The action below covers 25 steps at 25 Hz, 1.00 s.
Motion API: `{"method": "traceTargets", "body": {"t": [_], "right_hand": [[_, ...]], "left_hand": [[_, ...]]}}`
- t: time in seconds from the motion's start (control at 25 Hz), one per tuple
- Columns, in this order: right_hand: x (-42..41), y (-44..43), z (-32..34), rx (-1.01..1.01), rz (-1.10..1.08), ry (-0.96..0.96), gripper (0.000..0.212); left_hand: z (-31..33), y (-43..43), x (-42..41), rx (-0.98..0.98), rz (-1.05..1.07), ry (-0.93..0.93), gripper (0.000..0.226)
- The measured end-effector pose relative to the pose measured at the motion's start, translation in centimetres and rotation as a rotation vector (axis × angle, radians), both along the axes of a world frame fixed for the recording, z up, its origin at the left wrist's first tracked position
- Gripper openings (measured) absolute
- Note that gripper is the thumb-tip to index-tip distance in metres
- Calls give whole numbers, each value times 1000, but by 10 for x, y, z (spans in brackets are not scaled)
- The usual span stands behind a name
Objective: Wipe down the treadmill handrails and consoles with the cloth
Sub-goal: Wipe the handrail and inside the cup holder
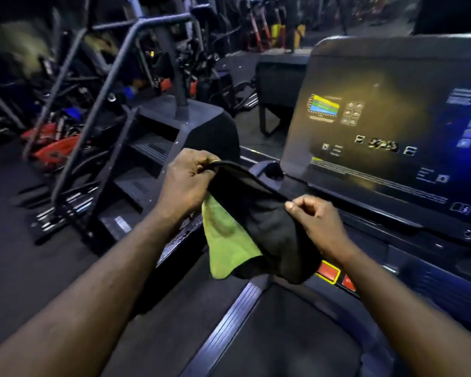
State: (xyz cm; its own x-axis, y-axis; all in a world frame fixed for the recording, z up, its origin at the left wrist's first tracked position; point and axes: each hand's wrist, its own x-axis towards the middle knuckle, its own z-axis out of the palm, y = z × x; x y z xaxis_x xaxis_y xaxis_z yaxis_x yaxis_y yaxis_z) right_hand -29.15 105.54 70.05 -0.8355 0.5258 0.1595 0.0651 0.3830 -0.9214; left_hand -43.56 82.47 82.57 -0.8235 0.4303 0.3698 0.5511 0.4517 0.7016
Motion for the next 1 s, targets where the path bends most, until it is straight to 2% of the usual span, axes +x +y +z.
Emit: {"method": "traceTargets", "body": {"t": [0.12,0.2,0.28,0.32,0.48,0.6,0.68,0.72,0.84,0.92,1.0], "right_hand": [[-30,-14,22,0,-59,84,21],[-46,-30,41,-171,-4,130,12],[-57,-50,54,-362,58,158,18],[-59,-62,59,-451,79,160,21],[-62,-93,77,-665,50,167,25],[-69,-111,86,-727,-14,164,28],[-73,-131,92,-779,-29,174,32],[-76,-142,92,-769,-24,176,37],[-88,-183,95,-628,1,162,41],[-93,-200,99,-544,1,170,41],[-92,-211,103,-428,-37,169,43]], "left_hand": [[-11,-40,11,-24,33,-132,34],[-20,-57,17,-9,76,-227,27],[-29,-68,21,6,84,-260,15],[-34,-72,25,-1,65,-241,12],[-39,-82,40,-34,-114,-42,32],[-41,-98,28,-98,-240,190,23],[-48,-108,23,-98,-291,183,14],[-53,-111,23,-124,-292,150,21],[-75,-123,21,-236,-194,114,70],[-86,-127,12,-204,-96,189,78],[-91,-129,-3,-128,-31,224,73]]}}
